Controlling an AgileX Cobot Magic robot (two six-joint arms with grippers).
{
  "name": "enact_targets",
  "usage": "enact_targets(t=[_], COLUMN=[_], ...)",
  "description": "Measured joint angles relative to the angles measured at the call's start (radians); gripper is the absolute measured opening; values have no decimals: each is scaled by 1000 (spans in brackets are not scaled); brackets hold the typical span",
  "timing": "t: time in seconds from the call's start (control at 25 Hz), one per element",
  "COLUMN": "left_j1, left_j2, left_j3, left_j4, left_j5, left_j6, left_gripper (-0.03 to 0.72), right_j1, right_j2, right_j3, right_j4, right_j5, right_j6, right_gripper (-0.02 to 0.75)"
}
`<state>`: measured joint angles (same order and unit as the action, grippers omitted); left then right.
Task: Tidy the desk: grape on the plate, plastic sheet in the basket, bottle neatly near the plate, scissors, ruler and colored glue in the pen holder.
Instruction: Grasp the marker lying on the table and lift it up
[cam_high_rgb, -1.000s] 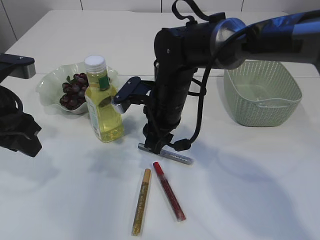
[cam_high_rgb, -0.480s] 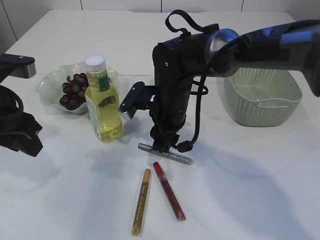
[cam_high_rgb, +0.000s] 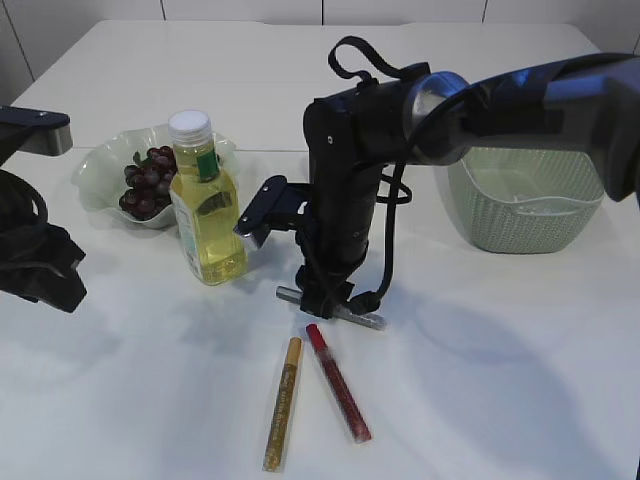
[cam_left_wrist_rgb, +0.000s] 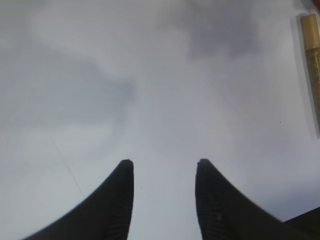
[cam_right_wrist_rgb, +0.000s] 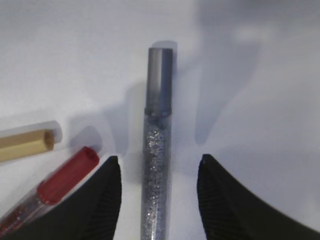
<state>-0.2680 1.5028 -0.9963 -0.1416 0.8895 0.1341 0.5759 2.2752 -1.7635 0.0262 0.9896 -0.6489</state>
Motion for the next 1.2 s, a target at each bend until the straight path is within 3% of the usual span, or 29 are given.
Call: enact_targets(t=[0.84,1.2], left_j1=[0,0], left_j2=[0,0], left_j3=[0,0], left_j4=[-2,-2], left_j5=[-12,-14], left_j6=[0,0], left_gripper=[299,299], right_j1=[-2,-14], right_j2=[26,26], right_j3=[0,0], right_j4=[-3,-5], right_j5=[-16,-27], right_j6=[-5,-6], right_gripper=[394,334])
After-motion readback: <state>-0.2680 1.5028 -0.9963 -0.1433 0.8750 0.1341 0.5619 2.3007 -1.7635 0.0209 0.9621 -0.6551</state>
